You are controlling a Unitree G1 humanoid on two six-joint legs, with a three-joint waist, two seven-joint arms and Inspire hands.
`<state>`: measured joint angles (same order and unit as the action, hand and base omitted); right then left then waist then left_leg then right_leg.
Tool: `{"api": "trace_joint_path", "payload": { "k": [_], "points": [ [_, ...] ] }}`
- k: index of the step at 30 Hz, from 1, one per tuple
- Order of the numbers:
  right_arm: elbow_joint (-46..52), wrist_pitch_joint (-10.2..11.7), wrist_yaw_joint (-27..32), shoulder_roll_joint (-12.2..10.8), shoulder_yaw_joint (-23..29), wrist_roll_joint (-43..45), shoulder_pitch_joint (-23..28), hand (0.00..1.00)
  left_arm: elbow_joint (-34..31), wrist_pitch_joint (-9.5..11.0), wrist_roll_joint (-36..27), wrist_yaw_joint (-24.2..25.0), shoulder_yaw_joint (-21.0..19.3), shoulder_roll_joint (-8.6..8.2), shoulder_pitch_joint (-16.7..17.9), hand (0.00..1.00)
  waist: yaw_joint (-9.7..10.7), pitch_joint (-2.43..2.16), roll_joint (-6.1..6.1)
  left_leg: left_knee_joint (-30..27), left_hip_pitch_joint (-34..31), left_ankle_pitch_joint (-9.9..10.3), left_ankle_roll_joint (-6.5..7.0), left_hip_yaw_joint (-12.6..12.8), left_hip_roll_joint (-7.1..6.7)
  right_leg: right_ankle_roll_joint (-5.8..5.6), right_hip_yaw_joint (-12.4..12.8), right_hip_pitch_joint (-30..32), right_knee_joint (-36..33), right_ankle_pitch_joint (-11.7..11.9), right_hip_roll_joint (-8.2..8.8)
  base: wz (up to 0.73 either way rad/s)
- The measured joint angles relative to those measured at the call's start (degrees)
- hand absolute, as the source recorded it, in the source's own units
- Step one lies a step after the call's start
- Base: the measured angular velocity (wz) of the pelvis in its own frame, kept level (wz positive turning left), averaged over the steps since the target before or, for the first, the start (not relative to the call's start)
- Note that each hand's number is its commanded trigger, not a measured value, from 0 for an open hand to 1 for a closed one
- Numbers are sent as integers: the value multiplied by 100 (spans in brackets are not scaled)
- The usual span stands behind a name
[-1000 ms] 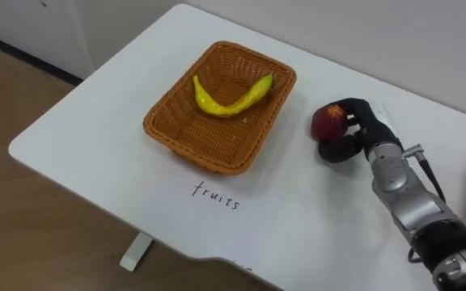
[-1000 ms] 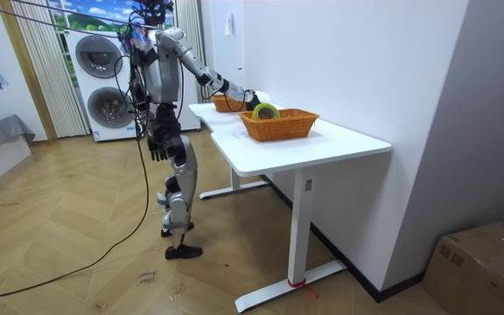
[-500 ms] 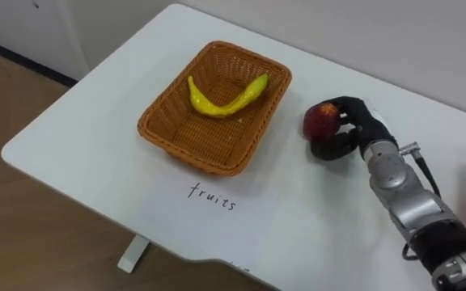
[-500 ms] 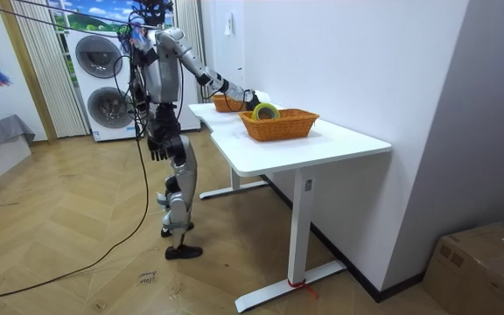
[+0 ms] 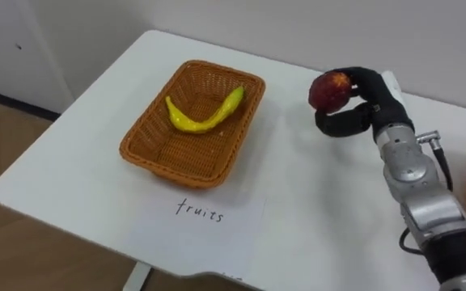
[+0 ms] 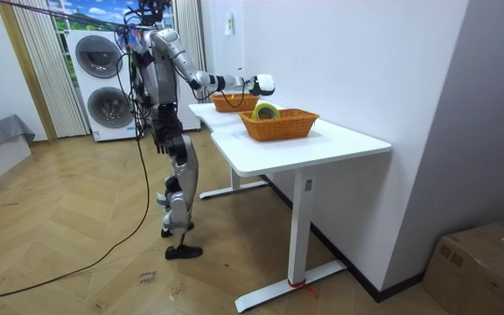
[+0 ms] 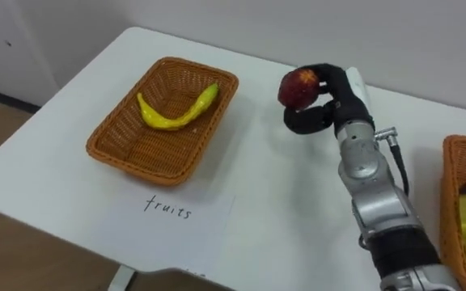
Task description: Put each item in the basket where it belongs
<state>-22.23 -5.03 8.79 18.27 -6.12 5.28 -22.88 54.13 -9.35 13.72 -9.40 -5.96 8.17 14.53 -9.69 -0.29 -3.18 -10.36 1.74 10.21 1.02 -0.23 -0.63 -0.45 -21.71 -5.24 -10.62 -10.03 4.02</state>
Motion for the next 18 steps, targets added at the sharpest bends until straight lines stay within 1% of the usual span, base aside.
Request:
{"api": "trace_joint_path", "payload": {
  "k": [2, 4, 5, 6, 7, 13, 14, 15, 17, 18],
  "points": [
    [314, -7, 76, -1, 87, 25, -1, 100, 113, 7, -13, -7, -1, 0, -34, 0, 13, 3, -18, -4, 51, 0, 0, 41, 3, 0, 86, -18, -1, 0, -8, -14],
    [590, 2, 104, 1, 122, 133, -3, 100, 120, 18, -48, -7, 2, -3, -27, 0, 44, 4, -44, -6, 101, 1, 2, 53, -2, 0, 105, -66, 2, 0, -6, -5],
    [714, 2, 100, 2, 122, 197, -4, 100, 120, 35, -50, -7, 1, 3, -27, 0, 56, 2, -77, -11, 125, 1, 3, 50, -4, 0, 106, -91, 1, 0, -5, 4],
    [798, 2, 82, 0, 120, 215, -4, 100, 118, 63, -50, -7, 1, 4, -42, 0, 56, 19, -108, -13, 155, 2, 3, 47, -5, 0, 106, -127, 3, 0, -5, 5],
    [832, -2, 61, -2, 119, 220, -4, 100, 117, 72, -49, -6, 5, 3, -51, 0, 61, 24, -118, -10, 165, 4, 5, 46, -6, 0, 104, -141, 3, 0, -5, 3],
    [1253, 0, -32, -12, 50, 227, -4, 100, 117, 91, -4, -2, 47, -8, -110, 0, -28, 36, -136, -2, 183, 11, 13, 50, -6, -4, 115, -162, 3, -1, -9, 0],
    [1258, -1, -55, -12, 48, 228, -4, 100, 120, 92, -4, -2, 50, -5, -107, 0, -61, 31, -159, -2, 181, 11, 13, 47, -6, -4, 103, -162, 2, -1, -9, 0],
    [1276, -1, -93, -15, 23, 227, -4, 100, 132, 90, -6, -1, 63, 6, -103, 0, -113, 40, -168, -4, 182, 11, 13, 48, -6, -4, 96, -161, 3, -1, -10, 0],
    [1299, -4, -136, -14, -60, 232, -5, 100, 155, 90, -7, 9, 63, 22, -102, 0, -155, 57, -195, -4, 175, 11, 13, 16, -8, -4, 72, -163, 4, -1, -11, 3],
    [1299, -14, -142, -14, -150, 261, -5, 100, 168, 84, -9, 10, 66, 38, -102, 0, -157, 54, -225, -7, 164, 11, 13, -10, -11, -4, 38, -163, 3, -1, -10, 9]
  ]
}}
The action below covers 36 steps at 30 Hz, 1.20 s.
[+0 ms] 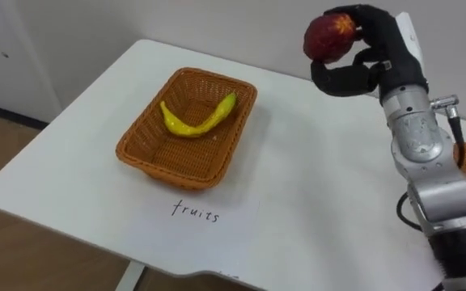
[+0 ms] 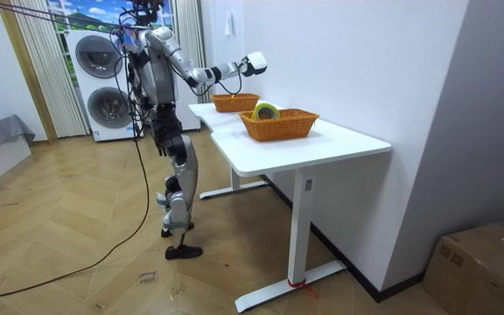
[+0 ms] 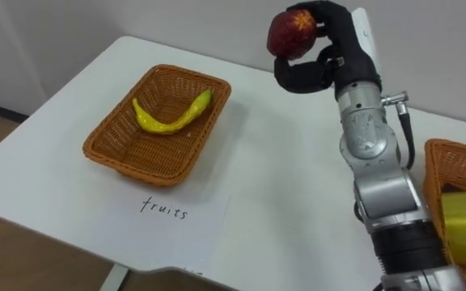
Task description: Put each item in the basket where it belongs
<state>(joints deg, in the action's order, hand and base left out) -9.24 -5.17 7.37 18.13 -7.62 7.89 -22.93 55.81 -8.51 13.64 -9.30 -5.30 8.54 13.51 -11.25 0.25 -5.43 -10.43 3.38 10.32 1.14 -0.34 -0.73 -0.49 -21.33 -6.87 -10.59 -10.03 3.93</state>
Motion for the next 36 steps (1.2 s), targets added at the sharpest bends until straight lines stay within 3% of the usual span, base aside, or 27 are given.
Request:
{"api": "trace_joint_path", "payload": {
  "k": [8, 14, 22, 36],
  "points": [
    [0, -96, -235, -34, -527, 169, -46, 100, 59, -48, -5, 100, 3, 11, -46, 0, -219, -12, -108, -22, -31, 0, 0, -107, -8, -1, -96, -4, -1, -1, 5, 8],
    [0, -116, -323, -142, -760, 429, -46, 100, 44, -48, 4, 94, 63, 10, -21, 0, -356, 28, -166, -20, -84, 1, -1, -157, -10, -5, -163, -3, 0, -3, 6, 6],
    [0, -194, -464, -232, -974, 588, -44, 100, -97, -91, 116, 95, 105, 12, -22, 0, -515, 21, -183, -29, -89, 1, -3, -159, -6, -7, -165, -2, 2, -4, 8, 0],
    [-209, -223, -1048, -311, -1249, 831, 3, 100, -187, -100, 224, 139, 104, 76, 24, 0, -630, 52, -204, -149, -188, 8, -7, -177, -13, -6, -154, 13, 2, -4, 7, 1]
  ]
}}
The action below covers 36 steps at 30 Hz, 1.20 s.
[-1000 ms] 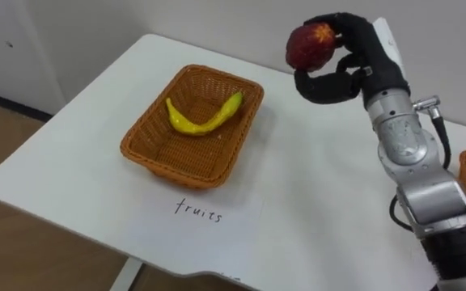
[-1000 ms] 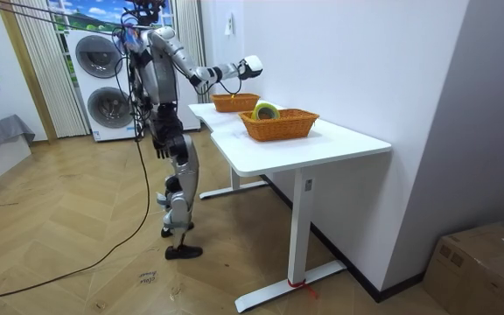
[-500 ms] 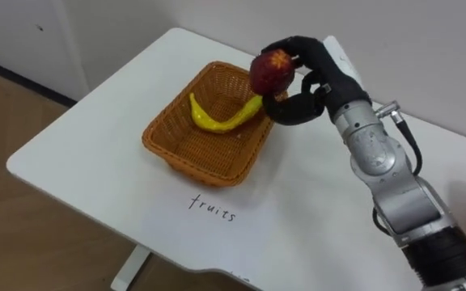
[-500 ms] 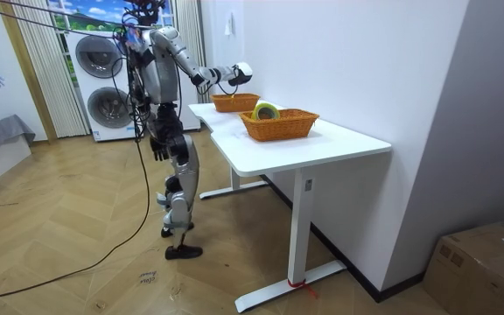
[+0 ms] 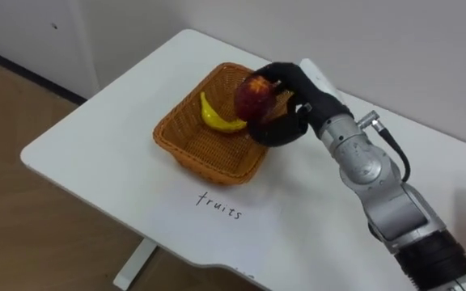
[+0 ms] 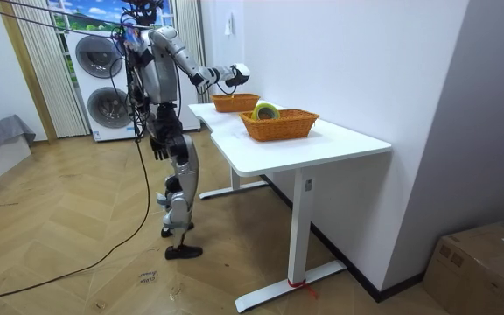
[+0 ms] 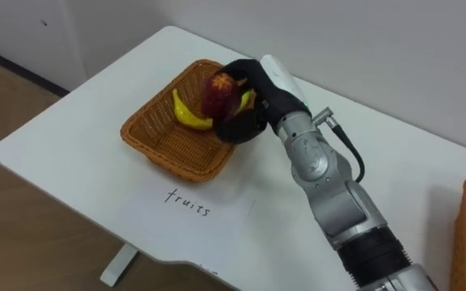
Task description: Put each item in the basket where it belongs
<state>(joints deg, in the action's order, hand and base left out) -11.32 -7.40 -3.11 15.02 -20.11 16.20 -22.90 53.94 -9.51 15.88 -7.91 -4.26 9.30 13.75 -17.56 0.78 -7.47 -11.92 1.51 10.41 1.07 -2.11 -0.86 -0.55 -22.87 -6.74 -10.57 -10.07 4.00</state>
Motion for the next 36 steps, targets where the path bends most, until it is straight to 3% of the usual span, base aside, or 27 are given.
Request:
{"api": "trace_joint_path", "payload": {
  "k": [4, 6, 7, 8, 26, 36],
  "points": [
    [-4, 1, -41, -21, -1, -79, 39, 100, -2, 1, 0, 76, -4, 4, 4, 0, -24, 0, 1, -4, 13, 1, 1, 5, 7, 0, -2, -8, 0, 0, 0, 0],
    [-3, 1, -43, -25, -1, -99, 141, 50, -2, 3, -2, 82, -3, 11, 3, 0, -26, 2, 4, -1, 14, 1, 1, 4, 7, 0, -4, -7, 0, 0, 0, 0],
    [-4, 1, -43, -26, -1, -99, 168, 7, -2, 4, -2, 82, -3, 14, 2, 0, -26, 3, 6, 0, 14, 1, 1, 4, 7, 0, -4, -6, 0, 0, 0, 0],
    [-4, 1, -46, -26, -1, -99, 215, 0, -2, 7, -2, 82, -3, 20, 2, 0, -25, 5, 10, 3, 14, 1, 1, 4, 7, 0, -3, -3, 0, 0, -1, 0],
    [-4, 5, -64, -26, 0, -252, 274, 0, -2, 1, 2, 89, -6, 44, 84, 0, -39, 13, 53, 14, 19, 1, 0, -1, 2, 0, -19, -6, 5, 0, -6, 0],
    [-5, 14, -63, -25, 0, -257, 274, 0, -6, 2, 2, 87, -8, 46, 64, 0, -162, 12, 58, 20, 17, 1, 0, -2, 1, 0, -5, 0, 13, 0, -9, 0]
  ]
}}
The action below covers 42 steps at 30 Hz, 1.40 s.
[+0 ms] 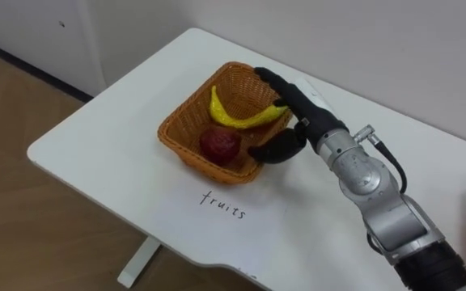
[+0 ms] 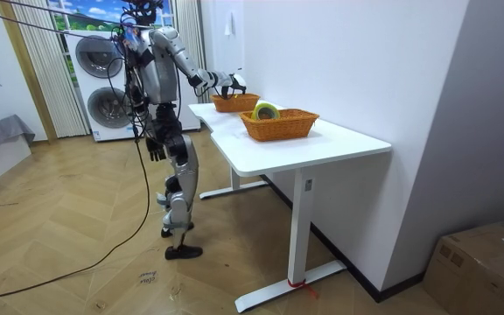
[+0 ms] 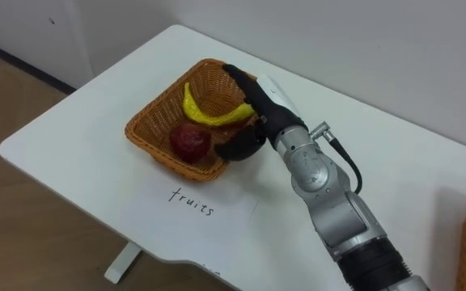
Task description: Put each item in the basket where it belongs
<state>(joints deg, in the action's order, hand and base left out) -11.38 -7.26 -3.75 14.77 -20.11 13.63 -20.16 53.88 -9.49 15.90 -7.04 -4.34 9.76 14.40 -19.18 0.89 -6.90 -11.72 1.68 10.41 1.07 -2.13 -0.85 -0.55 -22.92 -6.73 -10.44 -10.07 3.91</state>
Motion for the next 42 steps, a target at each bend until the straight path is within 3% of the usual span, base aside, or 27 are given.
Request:
{"api": "trace_joint_path", "payload": {
  "k": [23, 28, 34, 36, 42],
  "points": [
    [15, 14, 79, -1, 13, -38, 0, 0, 4, 0, 5, 40, -6, 5, 46, 0, 29, -4, -5, -5, 1, -1, -1, -24, -1, 0, -44, -15, 0, 0, 3, 0],
    [207, 37, 186, 0, 198, -213, 0, 0, 1, 31, 4, -19, -8, -10, 160, 0, 73, -15, -11, 8, 70, 0, 0, 26, 4, 0, 57, -44, 0, 0, -1, -4],
    [710, 295, 486, 38, 838, -662, 5, 0, -80, 103, -16, -18, -163, -21, 365, 0, 401, -53, 52, 10, 102, 1, 2, 49, 6, 0, 95, -84, -4, 0, 1, 0],
    [818, 369, 558, 146, 877, -685, 5, 0, -77, 115, -17, -21, -161, -41, 400, 0, 576, -92, 119, 5, 101, 0, 2, 80, 9, 0, 133, -72, -13, 0, 2, -5],
    [980, 374, 623, 279, 1190, -762, 10, 0, -51, 166, -34, -27, -117, -57, 430, 0, 927, -120, 185, 7, 112, 0, 4, 180, 17, 4, 235, -13, -39, 3, 3, -11]
  ]
}}
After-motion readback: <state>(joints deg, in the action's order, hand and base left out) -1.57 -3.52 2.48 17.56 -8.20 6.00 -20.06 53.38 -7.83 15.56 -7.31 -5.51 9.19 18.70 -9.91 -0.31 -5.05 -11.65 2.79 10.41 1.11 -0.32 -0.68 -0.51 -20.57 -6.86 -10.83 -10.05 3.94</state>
